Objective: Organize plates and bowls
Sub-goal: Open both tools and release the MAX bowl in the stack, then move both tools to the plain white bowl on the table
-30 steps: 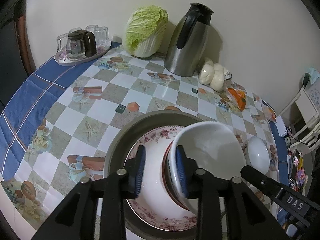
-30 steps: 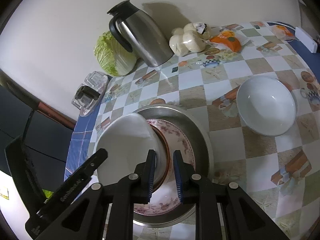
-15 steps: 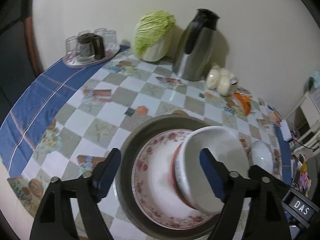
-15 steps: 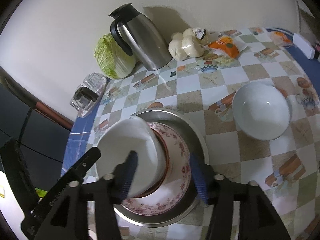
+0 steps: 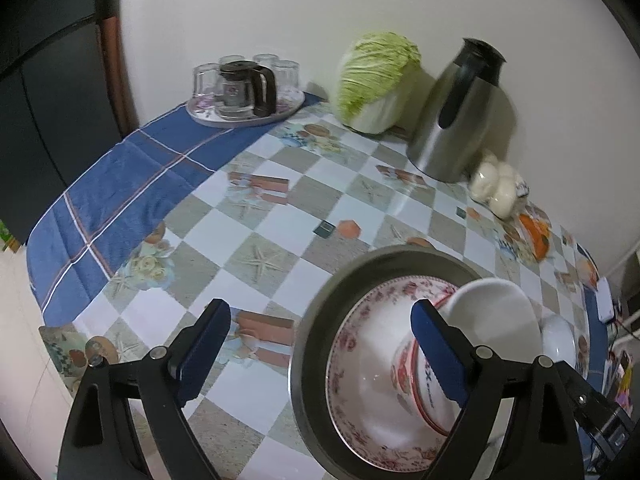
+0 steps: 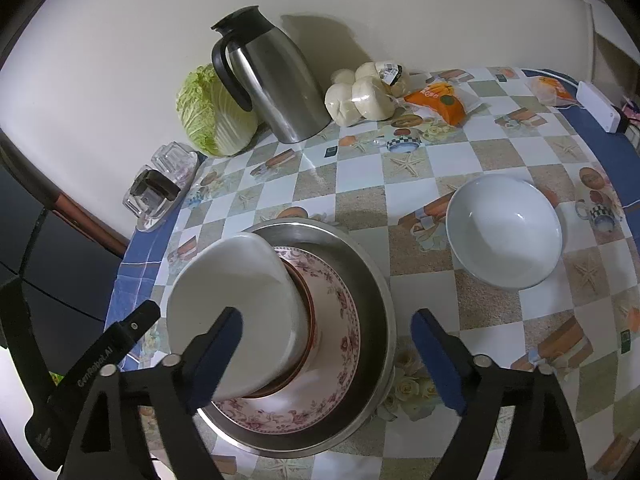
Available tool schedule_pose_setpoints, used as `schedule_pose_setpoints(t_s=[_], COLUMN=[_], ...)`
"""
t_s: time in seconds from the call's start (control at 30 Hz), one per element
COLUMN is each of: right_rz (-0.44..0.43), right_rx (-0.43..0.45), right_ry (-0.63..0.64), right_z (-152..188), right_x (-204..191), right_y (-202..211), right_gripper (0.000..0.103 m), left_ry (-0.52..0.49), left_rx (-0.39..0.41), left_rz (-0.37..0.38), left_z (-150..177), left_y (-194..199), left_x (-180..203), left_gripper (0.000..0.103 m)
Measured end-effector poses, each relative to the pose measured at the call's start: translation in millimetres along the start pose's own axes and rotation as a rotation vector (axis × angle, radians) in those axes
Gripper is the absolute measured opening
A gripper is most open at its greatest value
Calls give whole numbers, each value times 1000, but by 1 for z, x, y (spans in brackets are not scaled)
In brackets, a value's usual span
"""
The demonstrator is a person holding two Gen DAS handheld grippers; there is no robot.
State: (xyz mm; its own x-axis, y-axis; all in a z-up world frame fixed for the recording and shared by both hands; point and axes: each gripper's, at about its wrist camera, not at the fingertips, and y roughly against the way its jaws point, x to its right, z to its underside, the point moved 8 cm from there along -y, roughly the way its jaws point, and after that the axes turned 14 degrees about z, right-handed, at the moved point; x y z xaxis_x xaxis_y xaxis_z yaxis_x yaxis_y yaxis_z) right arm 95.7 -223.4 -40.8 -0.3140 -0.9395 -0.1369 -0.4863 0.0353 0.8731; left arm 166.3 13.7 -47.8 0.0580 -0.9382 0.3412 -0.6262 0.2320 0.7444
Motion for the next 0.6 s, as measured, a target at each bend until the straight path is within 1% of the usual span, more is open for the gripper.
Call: schedule_pose_setpoints(t_s=[0.13,0.3,0.6], right_rz=[-7,-11,-26], right_rx=[19,41,95], right_ry=[7,20,15], right_z=[-2,-5,-16], right_x=[0,0,14], right_y=[4,8,19], right_gripper=[102,103,103], left_ry=[10,12,-4], left_rx=[29,56,128], left_rz=[-26,-39,-4], left_z=[-2,-4,-10], left_y=[4,9,22], left_x=[-5,-5,6], left_gripper=[95,96,96])
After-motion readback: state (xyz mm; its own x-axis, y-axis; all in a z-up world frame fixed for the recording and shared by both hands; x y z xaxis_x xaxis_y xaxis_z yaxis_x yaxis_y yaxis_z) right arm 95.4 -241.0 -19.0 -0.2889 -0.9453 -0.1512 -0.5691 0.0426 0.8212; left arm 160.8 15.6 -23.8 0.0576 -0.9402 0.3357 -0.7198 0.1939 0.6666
